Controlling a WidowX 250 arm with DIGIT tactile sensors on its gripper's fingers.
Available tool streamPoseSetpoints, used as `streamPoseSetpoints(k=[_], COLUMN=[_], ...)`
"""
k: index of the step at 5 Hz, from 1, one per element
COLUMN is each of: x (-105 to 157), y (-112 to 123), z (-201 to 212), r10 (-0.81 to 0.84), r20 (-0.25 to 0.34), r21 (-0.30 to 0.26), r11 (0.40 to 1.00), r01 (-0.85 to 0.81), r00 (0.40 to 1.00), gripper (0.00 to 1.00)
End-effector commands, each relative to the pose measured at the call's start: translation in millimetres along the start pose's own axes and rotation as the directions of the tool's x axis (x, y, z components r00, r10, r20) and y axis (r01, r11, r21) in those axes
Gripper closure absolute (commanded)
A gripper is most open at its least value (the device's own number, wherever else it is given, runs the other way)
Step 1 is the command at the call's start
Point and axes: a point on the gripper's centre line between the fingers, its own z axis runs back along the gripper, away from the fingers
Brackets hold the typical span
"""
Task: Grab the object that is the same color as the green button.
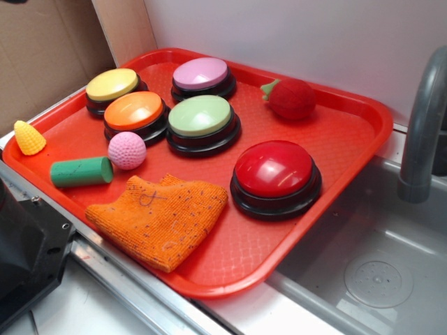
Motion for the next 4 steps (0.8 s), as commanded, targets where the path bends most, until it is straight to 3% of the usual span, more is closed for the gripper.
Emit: streamPoseSetpoints(k=[1, 2, 3, 4], x=[0, 2, 5, 7], y=[0, 11, 19, 33], z=[0, -19, -40, -71], r10=[0.000, -0.083, -0.182, -0.335], r20=[0.000, -0.055, -0.056, -0.062], r21=[0.000, 0.010, 0.065, 0.039], r11=[1.000, 0.996, 0.981, 0.940], r01=[0.000, 0.083, 0.185, 0.338], r00=[1.000, 0.995, 0.982, 0.940], gripper=[0.00, 0.00, 0.00, 0.00])
